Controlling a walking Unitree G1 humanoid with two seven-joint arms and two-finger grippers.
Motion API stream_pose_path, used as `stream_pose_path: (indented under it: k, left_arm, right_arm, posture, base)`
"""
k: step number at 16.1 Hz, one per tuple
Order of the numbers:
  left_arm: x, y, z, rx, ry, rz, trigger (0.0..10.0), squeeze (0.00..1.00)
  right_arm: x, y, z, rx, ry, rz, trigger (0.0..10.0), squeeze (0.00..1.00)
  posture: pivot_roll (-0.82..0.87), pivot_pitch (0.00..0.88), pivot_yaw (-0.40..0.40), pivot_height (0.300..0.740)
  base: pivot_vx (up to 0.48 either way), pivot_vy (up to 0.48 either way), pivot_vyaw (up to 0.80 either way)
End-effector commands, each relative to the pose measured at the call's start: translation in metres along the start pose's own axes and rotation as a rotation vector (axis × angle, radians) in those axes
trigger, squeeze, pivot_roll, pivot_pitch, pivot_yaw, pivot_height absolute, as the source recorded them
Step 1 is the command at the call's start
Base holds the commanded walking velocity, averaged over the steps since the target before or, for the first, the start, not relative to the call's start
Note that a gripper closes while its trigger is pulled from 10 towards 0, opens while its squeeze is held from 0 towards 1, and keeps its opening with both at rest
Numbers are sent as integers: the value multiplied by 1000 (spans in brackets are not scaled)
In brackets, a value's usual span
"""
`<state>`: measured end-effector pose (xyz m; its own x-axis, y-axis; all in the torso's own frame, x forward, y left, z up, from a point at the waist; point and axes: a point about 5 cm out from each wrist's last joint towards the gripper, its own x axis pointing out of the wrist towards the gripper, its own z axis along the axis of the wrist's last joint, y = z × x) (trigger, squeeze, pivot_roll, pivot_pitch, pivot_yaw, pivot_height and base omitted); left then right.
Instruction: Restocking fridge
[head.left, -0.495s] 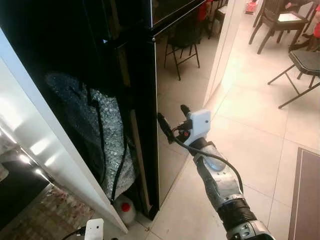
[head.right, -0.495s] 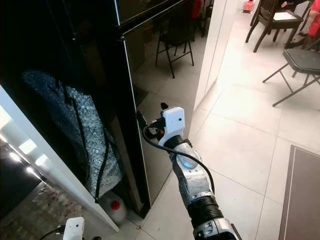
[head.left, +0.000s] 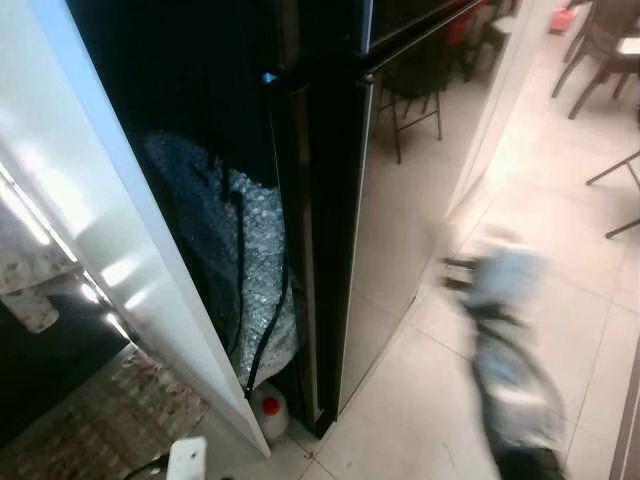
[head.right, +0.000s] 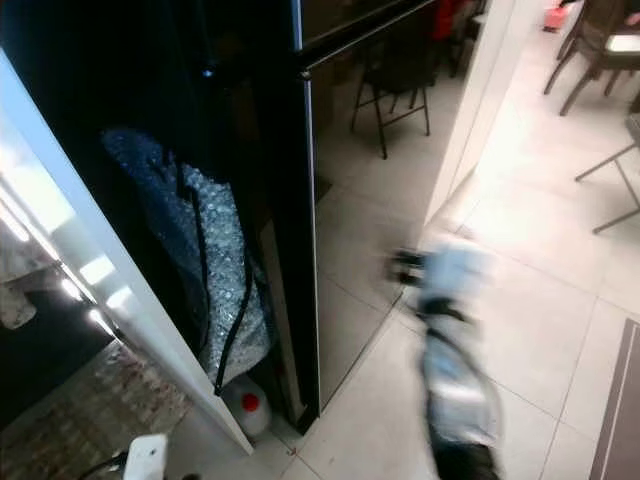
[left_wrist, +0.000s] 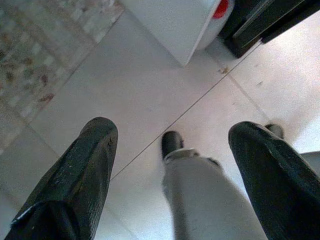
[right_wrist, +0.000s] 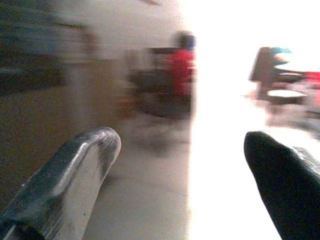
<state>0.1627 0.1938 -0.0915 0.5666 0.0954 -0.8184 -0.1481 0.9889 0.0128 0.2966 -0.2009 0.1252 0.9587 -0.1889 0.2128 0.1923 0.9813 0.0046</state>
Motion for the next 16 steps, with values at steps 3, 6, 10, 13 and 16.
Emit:
stream_pose_path:
  k: [3, 6, 10, 13, 16]
  left_arm:
    - [0, 0, -2, -1, 16, 2, 10000, 0]
    - [0, 0, 0, 4, 13, 3, 10000, 0]
    - [1, 0, 3, 4, 4, 8, 10000, 0]
    - [1, 2, 3, 1, 6, 15, 10000, 0]
    - [2, 1, 6, 14, 5, 21, 10000, 0]
  right_arm:
    - [-10, -38, -1, -26, 17, -175, 10000, 0]
    - [-34, -89, -68, 260, 353, -353, 10000, 0]
    - [-116, -117, -142, 85, 878, -350, 10000, 0]
    - [-197, -75, -180, -125, 1299, -34, 10000, 0]
    - [-192, -52, -184, -91, 1275, 65, 10000, 0]
  posture:
    - [-174, 0, 41, 740]
    - [-174, 0, 44, 740]
    - [-155, 0, 37, 740]
    - [-127, 0, 39, 740]
    - [-107, 0, 26, 740]
  base:
    - [0, 0, 0]
    - [0, 0, 0]
    - [0, 0, 0]
    - [0, 0, 0]
    - [0, 0, 0]
